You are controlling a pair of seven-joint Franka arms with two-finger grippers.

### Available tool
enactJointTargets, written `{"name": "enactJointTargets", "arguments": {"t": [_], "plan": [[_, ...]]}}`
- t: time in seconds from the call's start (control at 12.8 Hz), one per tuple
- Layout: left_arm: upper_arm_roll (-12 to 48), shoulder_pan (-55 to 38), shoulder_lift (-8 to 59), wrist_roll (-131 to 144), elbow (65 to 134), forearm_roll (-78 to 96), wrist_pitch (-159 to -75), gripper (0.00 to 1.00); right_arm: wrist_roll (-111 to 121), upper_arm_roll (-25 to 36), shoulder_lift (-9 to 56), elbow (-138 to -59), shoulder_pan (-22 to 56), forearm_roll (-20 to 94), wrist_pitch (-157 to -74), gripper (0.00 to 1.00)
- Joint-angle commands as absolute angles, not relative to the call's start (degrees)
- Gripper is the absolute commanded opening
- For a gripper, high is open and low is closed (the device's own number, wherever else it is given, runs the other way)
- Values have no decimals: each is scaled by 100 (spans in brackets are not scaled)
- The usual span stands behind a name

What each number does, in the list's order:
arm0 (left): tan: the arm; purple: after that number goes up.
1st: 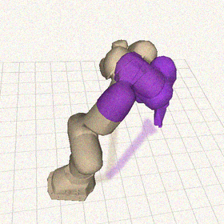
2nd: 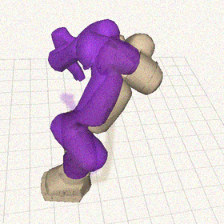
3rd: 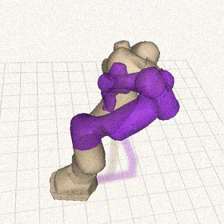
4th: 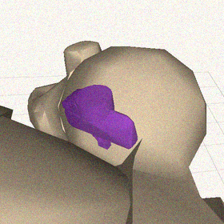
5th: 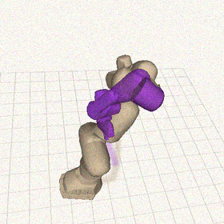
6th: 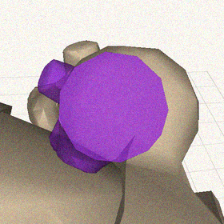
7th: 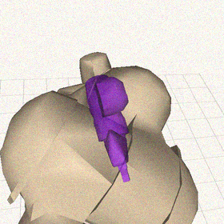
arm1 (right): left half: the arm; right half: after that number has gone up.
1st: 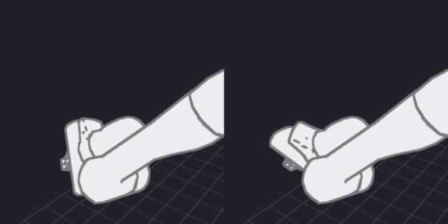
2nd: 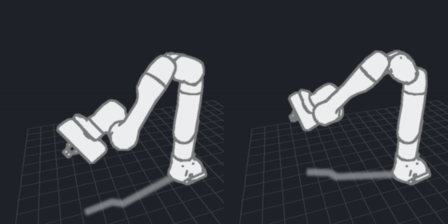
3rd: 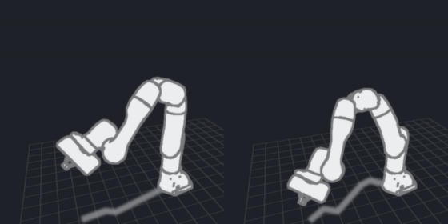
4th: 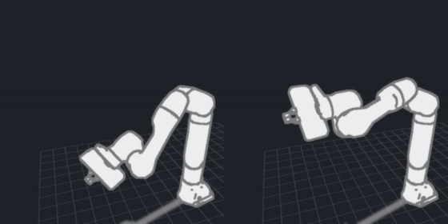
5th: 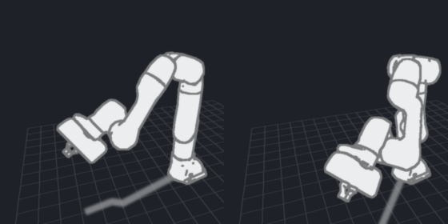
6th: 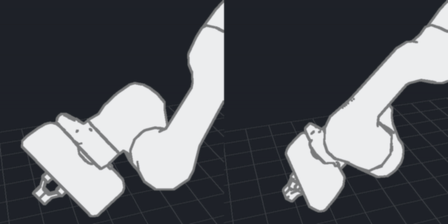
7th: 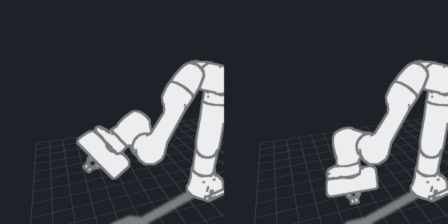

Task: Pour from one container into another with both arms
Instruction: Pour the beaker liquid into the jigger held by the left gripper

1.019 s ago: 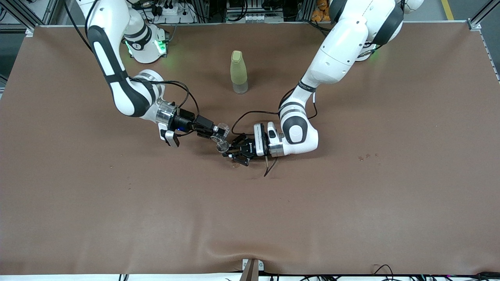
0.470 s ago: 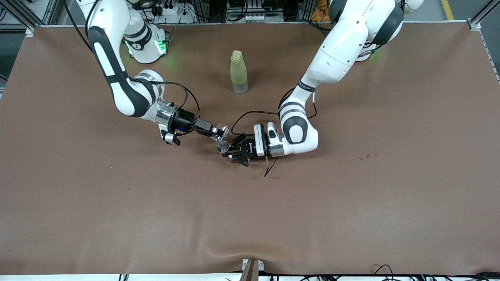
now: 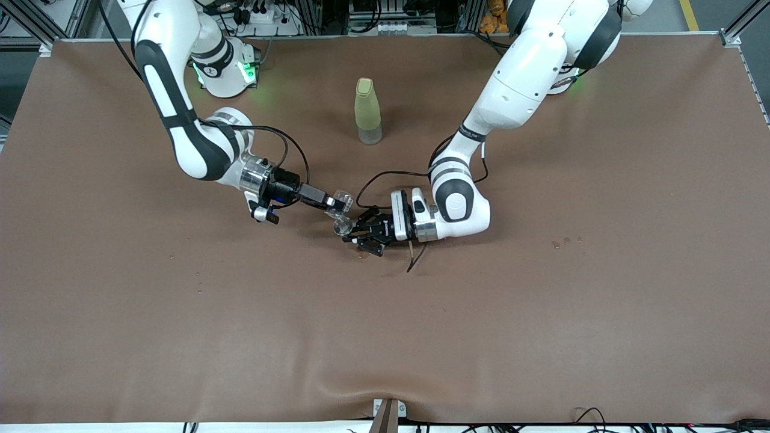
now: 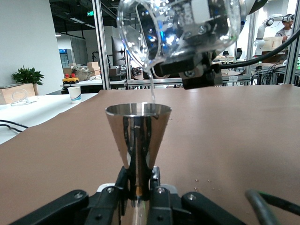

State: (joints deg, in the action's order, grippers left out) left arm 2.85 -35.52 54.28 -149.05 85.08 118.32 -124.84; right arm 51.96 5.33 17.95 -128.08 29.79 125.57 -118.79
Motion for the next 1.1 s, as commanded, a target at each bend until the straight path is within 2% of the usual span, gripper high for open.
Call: {"name": "enactJointTargets", "arguments": {"t": [0.0,0.86,1.02], "plan": [[299,-3551,5476,-15073,8402,12023,-12480,0,5036,483,1793,-12727,2900,12463,-11874,25],[299,-3533,5449,-15056,8411,12023,-12480,0,4605,492,1925,-12577,2900,12437,-11865,23],[299,-3533,5449,-15056,8411,12023,-12480,0,4763,527,1925,-12446,2822,11694,-11891,23]]}}
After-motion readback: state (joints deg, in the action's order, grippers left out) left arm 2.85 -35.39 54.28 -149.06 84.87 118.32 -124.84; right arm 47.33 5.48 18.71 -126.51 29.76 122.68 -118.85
